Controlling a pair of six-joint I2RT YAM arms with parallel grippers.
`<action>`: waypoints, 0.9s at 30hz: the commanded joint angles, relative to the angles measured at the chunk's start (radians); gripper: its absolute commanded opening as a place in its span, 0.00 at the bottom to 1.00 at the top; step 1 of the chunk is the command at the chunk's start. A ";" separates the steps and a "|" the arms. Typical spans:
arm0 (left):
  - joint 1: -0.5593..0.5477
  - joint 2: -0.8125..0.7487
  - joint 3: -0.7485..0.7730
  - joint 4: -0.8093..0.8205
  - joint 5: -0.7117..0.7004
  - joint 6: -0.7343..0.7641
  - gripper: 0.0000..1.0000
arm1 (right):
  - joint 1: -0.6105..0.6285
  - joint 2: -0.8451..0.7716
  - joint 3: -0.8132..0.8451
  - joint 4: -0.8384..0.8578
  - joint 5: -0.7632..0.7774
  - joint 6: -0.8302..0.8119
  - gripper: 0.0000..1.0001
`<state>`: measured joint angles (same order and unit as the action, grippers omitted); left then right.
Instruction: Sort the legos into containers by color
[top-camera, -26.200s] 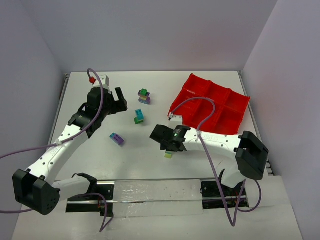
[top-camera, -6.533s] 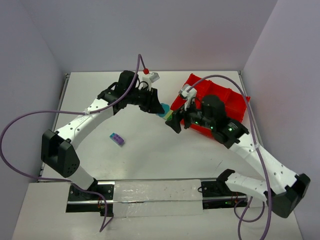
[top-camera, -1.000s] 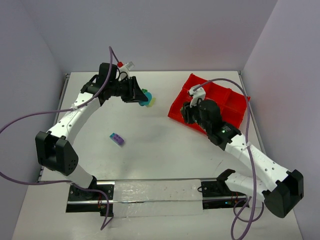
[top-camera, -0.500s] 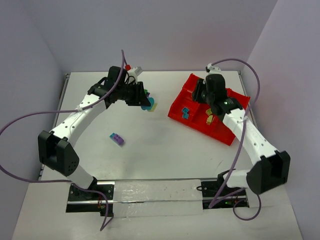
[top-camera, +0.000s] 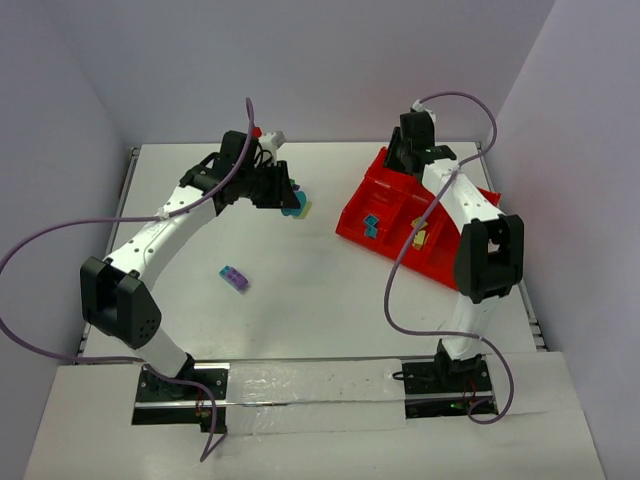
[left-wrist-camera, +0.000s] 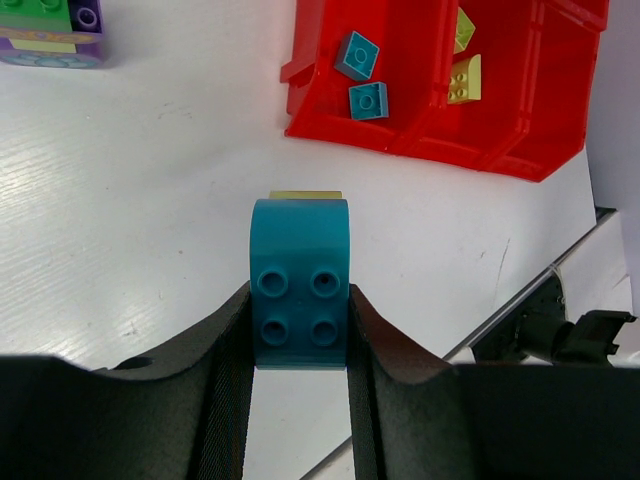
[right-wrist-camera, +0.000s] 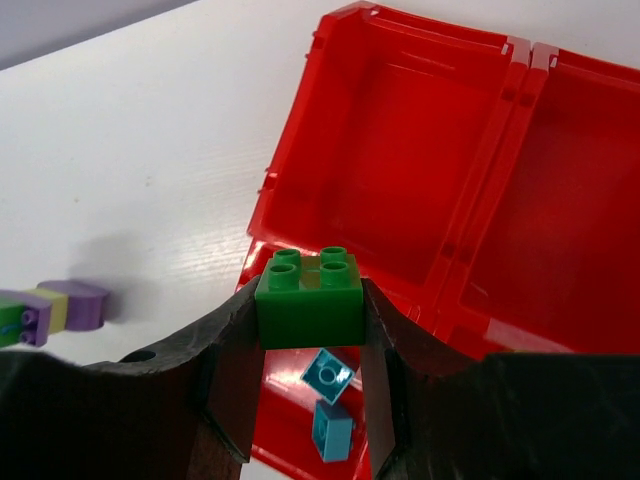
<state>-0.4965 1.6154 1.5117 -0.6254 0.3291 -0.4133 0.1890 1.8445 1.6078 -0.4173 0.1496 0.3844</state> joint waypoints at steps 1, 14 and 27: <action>-0.005 -0.022 0.020 0.035 -0.039 0.000 0.00 | -0.020 0.069 0.084 0.005 -0.014 0.031 0.05; -0.010 -0.030 0.003 0.043 -0.034 -0.014 0.00 | -0.025 0.268 0.282 -0.064 0.001 0.033 0.54; -0.021 -0.021 0.033 0.058 0.004 -0.010 0.00 | -0.026 0.140 0.225 -0.062 0.033 -0.001 0.77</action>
<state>-0.5028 1.6154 1.5116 -0.6238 0.3065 -0.4183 0.1696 2.1193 1.8647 -0.4948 0.1515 0.4019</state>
